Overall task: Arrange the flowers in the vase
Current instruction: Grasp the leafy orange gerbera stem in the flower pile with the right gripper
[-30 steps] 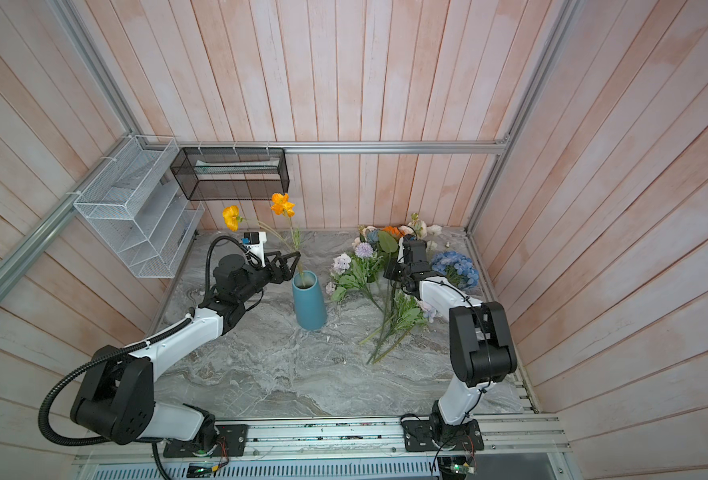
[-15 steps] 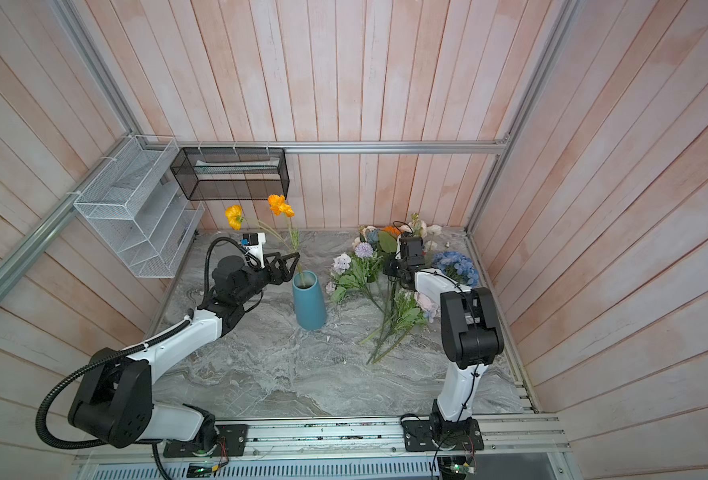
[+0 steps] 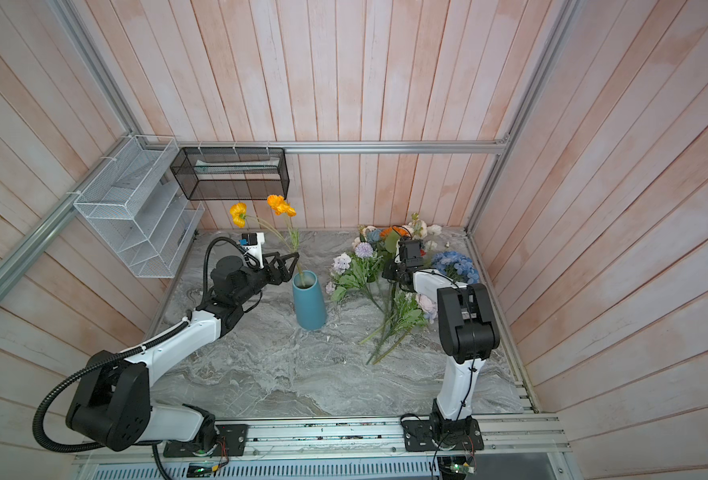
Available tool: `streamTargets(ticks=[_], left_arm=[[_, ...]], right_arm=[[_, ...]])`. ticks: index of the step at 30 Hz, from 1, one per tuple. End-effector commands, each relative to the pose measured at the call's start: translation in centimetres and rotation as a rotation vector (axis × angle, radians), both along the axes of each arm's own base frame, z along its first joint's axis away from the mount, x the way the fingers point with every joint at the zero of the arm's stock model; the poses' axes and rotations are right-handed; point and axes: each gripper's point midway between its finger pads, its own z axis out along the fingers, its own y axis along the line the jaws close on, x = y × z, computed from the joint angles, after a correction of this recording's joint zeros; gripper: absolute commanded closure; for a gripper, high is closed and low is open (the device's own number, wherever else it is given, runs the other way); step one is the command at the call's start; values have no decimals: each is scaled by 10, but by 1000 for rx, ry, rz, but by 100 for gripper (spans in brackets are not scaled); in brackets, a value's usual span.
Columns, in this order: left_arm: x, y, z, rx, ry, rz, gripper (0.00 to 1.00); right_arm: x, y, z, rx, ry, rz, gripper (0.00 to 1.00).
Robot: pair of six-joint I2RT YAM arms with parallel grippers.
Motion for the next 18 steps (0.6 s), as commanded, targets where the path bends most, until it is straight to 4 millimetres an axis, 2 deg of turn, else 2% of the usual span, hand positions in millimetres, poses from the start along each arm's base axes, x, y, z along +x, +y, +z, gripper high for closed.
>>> streamTargets(ticks=[1,8,18], left_arm=[[-4,1,1,2,-3,4,11],[-5,1,-1,4,1,5,11],[-7,2,1,1,-6,7,10]], right_arm=[[4,-1,10,4,-21,7,100],[-3,1,41,34,-77,34,100],[-25,0,122,163,-225,74,100]])
